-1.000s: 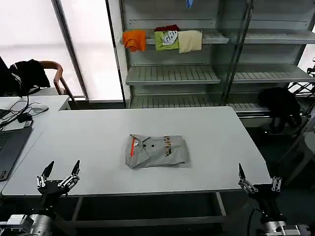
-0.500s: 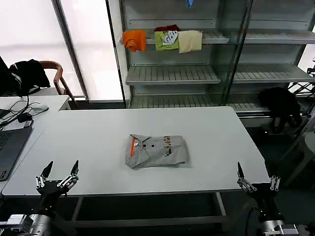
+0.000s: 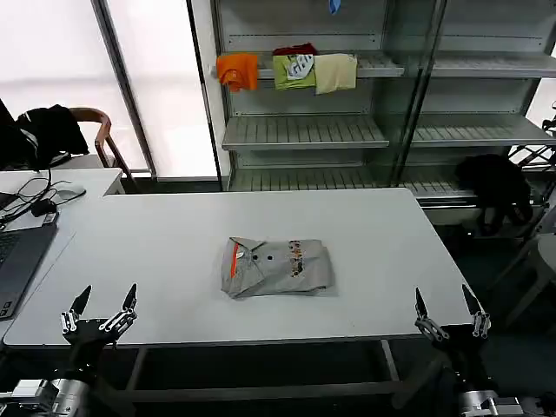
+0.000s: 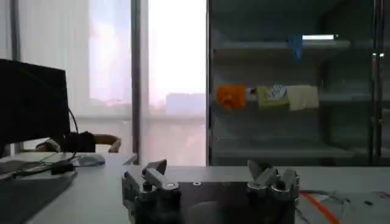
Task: Fold and organize the clothes.
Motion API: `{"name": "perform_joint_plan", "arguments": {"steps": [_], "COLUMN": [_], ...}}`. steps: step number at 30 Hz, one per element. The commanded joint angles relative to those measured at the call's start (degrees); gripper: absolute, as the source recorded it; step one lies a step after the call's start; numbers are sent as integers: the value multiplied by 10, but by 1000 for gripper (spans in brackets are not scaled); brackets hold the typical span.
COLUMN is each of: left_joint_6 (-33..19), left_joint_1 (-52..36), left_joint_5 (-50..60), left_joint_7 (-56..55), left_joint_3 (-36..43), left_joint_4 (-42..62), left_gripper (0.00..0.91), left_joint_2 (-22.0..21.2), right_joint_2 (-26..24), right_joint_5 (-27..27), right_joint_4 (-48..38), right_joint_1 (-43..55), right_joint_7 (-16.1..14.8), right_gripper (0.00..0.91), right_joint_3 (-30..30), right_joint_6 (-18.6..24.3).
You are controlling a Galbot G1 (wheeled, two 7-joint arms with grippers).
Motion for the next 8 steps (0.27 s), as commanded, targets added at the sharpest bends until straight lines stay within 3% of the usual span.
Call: {"name": "perform_joint_plan", "arguments": {"steps": [1,8], "left_joint_6": [-6,-11], "left_joint_1": [0,-7], "left_joint_5": [7,16], "left_joint_7": [0,0], "left_joint_3": [1,4], "left_joint_4": [5,15], "left_gripper": [907,907], "left_joint_2": [0,2], "right_joint_2": [3,4], "right_joint_5": [-1,-1], "right_joint_4": [-1,0], "right_joint_1": [0,-7], "right_joint_7": [-7,-8], "right_gripper": [907,907], "right_joint_3": [-1,4], "right_joint_6": [2,3]}}
